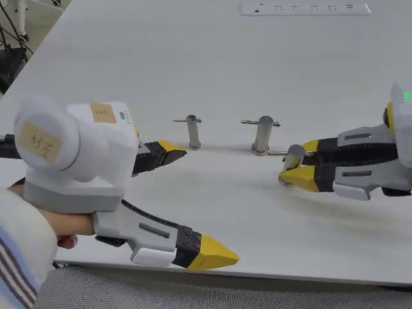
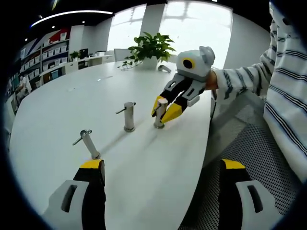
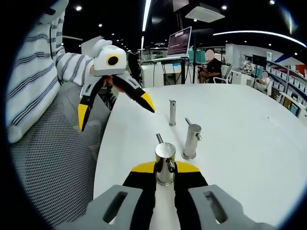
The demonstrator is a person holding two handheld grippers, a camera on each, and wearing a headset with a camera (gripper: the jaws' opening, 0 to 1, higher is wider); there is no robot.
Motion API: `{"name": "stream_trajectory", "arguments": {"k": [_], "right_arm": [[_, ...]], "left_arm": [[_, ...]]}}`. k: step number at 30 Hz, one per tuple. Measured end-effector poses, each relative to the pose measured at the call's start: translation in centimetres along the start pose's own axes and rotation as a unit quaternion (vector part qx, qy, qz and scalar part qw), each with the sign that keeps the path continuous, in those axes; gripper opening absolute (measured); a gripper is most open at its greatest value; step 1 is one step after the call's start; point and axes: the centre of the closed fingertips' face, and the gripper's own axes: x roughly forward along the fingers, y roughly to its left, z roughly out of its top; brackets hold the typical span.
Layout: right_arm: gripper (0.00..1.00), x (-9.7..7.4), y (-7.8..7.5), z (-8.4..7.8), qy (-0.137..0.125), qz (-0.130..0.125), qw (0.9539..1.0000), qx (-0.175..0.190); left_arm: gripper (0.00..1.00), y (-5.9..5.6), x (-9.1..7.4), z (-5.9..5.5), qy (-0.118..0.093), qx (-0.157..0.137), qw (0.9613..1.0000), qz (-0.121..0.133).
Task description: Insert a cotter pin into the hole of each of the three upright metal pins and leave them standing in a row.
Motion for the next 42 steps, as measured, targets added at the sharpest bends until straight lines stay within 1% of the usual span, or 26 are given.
{"name": "stream_trajectory", "arguments": {"k": [3, 9, 12, 13, 14, 18, 24, 30, 36, 38, 42], "right_arm": [[0.08, -0.9, -1.4, -0.6, 0.008, -0.017, 0.9998, 0.002], [0.08, -2.2, -3.8, -1.5, 0.007, -0.043, 0.9989, 0.014], [0.08, -2.5, -4.6, -2.0, 0.011, -0.05, 0.9986, 0.015], [0.08, -2.6, -5.2, -2.2, 0.012, -0.051, 0.9985, 0.015], [0.08, -2.7, -5.6, -2.4, 0.012, -0.053, 0.9984, 0.017], [0.08, -2.7, -6.4, -2.8, 0.009, -0.053, 0.9983, 0.022], [0.08, -2.4, -6.7, -3.1, 0.007, -0.048, 0.9986, 0.024], [0.08, -2.3, -7.1, -3.2, -0.001, -0.049, 0.9983, 0.03], [0.08, -2.2, -7.1, -3.1, -0.009, -0.046, 0.9985, 0.028], [0.09, -2.1, -7.0, -3.2, -0.009, -0.044, 0.9985, 0.031], [0.09, -2.1, -7.1, -3.2, -0.009, -0.049, 0.9984, 0.028]], "left_arm": [[0.98, -0.2, 0.0, -0.2, 0.009, 0.005, 0.9999, -0.004], [0.98, -0.3, -0.1, -0.4, 0.015, 0.005, 0.9999, -0.006], [0.98, -0.3, -0.1, -0.6, 0.019, 0.005, 0.9998, -0.006], [0.98, -0.3, -0.1, -0.7, 0.019, 0.005, 0.9998, -0.006], [0.98, -0.3, -0.1, -0.7, 0.02, 0.004, 0.9998, -0.006], [0.98, -0.4, -0.1, -0.8, 0.022, 0.002, 0.9997, -0.006], [0.98, -0.3, -0.1, -0.9, 0.025, -0.001, 0.9997, -0.005], [0.98, -0.2, -0.1, -1.0, 0.027, -0.005, 0.9996, -0.002], [0.97, -0.2, -0.1, -1.1, 0.029, -0.007, 0.9995, -0.003], [0.97, -0.3, -0.1, -1.0, 0.027, -0.013, 0.9995, -0.005], [0.97, -0.4, -0.1, -0.7, 0.018, -0.021, 0.9996, -0.005]]}}
